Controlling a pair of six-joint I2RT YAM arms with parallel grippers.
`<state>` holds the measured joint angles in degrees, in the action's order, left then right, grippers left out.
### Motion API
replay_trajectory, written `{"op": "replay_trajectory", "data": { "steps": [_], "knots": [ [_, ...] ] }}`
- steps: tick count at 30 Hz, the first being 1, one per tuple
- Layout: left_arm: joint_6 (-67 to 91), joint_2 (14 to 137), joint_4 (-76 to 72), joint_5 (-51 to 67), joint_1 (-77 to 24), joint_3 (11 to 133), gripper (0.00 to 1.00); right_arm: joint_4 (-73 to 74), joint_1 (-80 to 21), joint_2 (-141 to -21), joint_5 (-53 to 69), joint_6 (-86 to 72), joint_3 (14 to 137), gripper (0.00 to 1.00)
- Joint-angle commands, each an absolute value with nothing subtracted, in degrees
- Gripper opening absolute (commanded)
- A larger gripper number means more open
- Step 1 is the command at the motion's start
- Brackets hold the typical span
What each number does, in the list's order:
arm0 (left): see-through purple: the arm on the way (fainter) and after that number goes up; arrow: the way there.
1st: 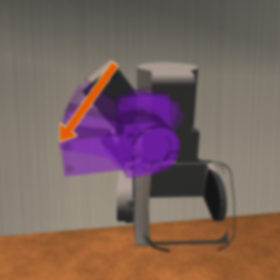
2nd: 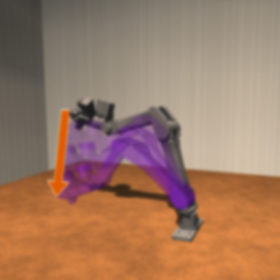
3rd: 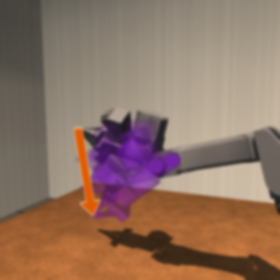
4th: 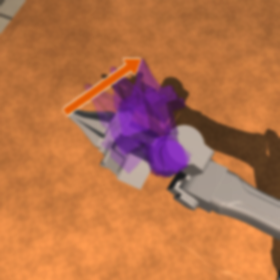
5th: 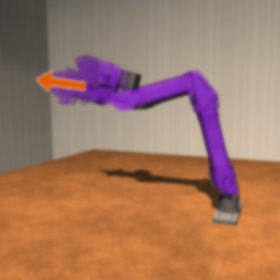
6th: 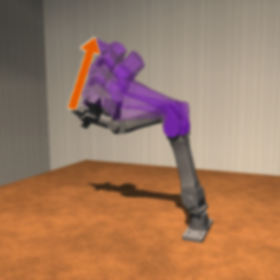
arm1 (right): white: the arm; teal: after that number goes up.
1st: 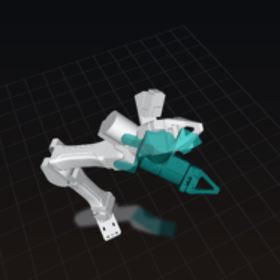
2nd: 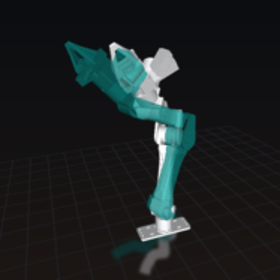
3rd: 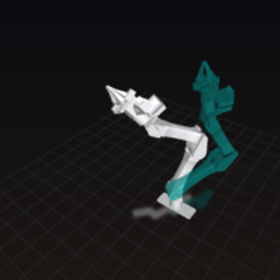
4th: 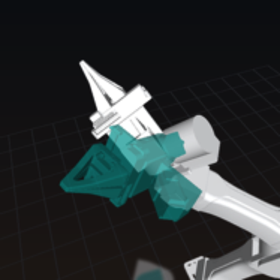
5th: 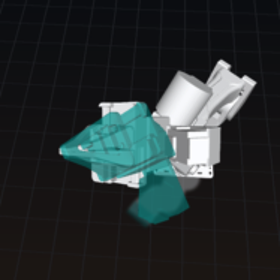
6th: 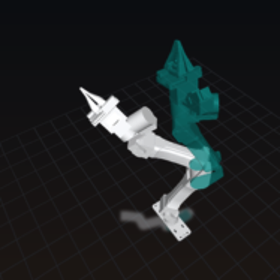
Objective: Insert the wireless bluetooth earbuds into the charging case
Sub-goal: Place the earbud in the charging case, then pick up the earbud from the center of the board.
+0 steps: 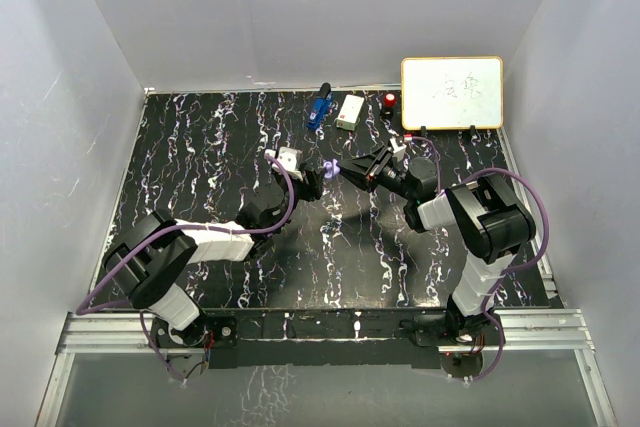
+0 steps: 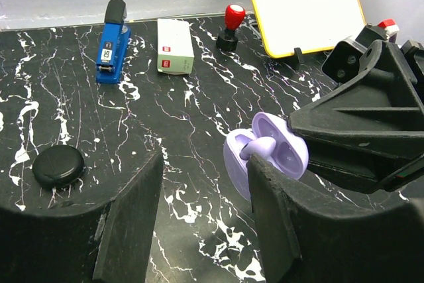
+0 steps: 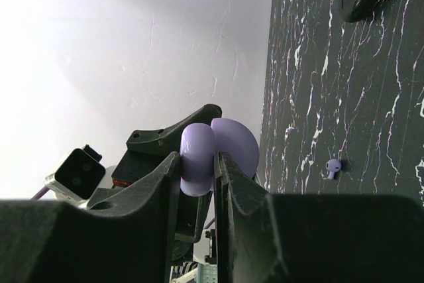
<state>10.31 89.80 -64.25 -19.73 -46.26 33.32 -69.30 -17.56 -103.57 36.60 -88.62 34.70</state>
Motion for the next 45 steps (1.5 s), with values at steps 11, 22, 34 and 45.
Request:
{"op": "replay_trajectory", "data": {
  "steps": [11,22,34,45],
  "knots": [
    [10.81,88.2,-67.32,-17.67,-46.57,34.88,0.52,-74.18,-17.75,-103.86,36.83,-88.6,35.07,0.0],
    [9.73,81.46,-67.02,-22.72,-46.55,31.51,0.53,-74.27,-17.67,-103.93,37.0,-88.59,35.1,0.0],
    [20.87,70.28,-30.92,-28.78,-46.48,32.93,0.53,-73.81,-17.49,-104.56,37.44,-87.85,35.68,0.0],
    [27.6,81.19,-8.25,-33.67,-46.51,41.63,0.49,-71.05,-17.33,-102.91,37.35,-85.61,35.65,0.0]
  ]
}}
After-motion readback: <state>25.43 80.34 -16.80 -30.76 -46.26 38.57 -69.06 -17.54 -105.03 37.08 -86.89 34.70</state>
